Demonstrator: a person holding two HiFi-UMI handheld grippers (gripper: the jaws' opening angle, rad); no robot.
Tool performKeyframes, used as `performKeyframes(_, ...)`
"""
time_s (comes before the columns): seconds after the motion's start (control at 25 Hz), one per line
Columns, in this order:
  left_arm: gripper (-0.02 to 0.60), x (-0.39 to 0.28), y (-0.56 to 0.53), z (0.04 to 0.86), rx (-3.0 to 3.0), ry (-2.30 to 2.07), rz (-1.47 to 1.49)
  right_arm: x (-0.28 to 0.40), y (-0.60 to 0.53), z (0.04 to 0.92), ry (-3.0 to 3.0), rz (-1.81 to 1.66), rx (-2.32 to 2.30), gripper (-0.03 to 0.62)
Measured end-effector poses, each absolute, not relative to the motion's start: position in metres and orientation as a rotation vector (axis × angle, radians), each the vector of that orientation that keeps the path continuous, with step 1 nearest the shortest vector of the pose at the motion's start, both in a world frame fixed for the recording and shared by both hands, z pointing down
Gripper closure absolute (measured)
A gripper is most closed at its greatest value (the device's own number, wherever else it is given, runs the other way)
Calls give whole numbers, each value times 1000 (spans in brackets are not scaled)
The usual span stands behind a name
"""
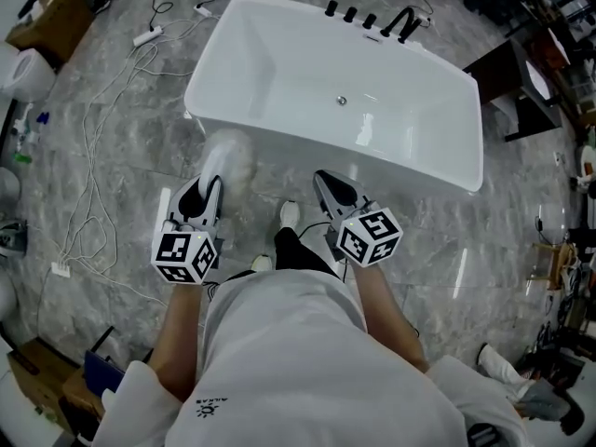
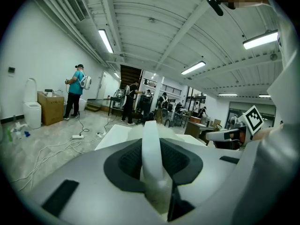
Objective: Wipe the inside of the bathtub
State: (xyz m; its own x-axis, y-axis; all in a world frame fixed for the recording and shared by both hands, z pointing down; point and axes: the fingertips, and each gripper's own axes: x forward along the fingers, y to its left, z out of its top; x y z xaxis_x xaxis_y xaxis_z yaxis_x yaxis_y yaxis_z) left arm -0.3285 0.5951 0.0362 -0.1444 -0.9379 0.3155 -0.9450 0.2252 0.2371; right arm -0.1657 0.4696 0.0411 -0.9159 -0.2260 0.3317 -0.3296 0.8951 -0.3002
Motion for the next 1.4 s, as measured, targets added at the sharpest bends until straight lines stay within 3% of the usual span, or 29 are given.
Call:
performKeyframes(0.84, 480, -356, 454, 49, 1575, -2181, 68, -193, 323, 86, -2729, 588, 196, 572)
performKeyframes(1.4, 480, -457, 434, 115, 1401, -2145, 120, -251, 297, 124, -2620, 646, 188, 572)
